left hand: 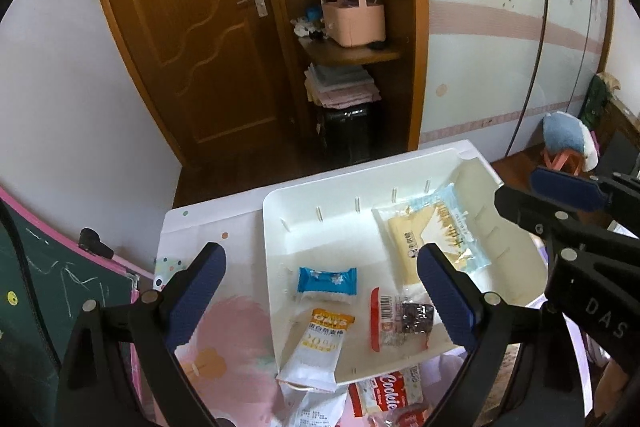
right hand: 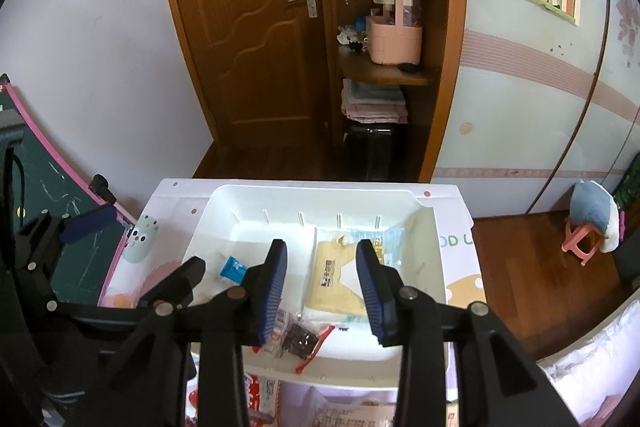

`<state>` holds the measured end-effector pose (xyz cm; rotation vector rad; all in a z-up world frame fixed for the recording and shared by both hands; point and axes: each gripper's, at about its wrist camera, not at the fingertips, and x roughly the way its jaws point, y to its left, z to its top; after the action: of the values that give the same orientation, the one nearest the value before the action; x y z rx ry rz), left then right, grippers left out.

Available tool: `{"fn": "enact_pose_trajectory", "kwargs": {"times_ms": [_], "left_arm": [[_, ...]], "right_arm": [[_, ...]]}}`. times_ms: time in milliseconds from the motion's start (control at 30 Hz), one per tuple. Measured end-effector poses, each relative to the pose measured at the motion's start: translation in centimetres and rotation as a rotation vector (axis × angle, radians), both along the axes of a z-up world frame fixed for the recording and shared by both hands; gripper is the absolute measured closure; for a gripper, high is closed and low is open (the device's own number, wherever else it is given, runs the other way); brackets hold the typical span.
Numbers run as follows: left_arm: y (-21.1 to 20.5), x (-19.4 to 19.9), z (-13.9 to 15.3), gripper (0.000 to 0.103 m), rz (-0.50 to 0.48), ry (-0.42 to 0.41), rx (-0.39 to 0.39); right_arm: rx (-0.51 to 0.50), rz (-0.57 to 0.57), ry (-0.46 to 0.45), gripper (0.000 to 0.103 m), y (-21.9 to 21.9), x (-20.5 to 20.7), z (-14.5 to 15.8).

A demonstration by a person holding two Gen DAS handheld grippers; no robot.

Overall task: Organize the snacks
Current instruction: 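Move both tools back over the remaining snacks on the table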

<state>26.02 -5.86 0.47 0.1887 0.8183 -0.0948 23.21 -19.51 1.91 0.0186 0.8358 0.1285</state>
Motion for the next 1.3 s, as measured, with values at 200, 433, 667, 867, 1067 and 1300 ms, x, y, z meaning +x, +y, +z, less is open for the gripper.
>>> {"fn": "enact_pose_trajectory", "kwargs": {"times_ms": [200, 433, 667, 867, 1067, 1300], "left_arm": [[1.1, -2.3, 1.7, 0.007, 0.035, -0.003, -0.036], [1.1, -7.0, 4.1, 0.007, 0.017, -0.040, 0.029], [1.9, -11.7, 6.6, 0.007, 0.014, -0.071, 0.017], [2.9, -15.0, 7.6, 0.007, 0.014, -0.063, 0.000], [3.7, -18.1, 6.8, 0.007, -0.015, -0.042, -0.013], [4.1, -22.0, 3.2, 0.007, -0.071, -0.032, 0.003]], "right_arm": [[-0.007, -0.012, -0.031, 0.067, -0.1, -2.4, 1.9], [-0.020, -0.010, -0.065, 0.065, -0.1, -6.4, 4.2], [-0.022, -0.004, -0.110, 0.058, -0.5, -11.2, 6.5], [-0.024, 0.023, -0.147, 0.047, -0.9, -15.0, 7.9], [-0.026, 0.045, -0.164, 0.035, -1.8, -18.9, 7.3], [-0.033, 0.036, -0.098, 0.032, -3.2, -21.5, 3.0]]}}
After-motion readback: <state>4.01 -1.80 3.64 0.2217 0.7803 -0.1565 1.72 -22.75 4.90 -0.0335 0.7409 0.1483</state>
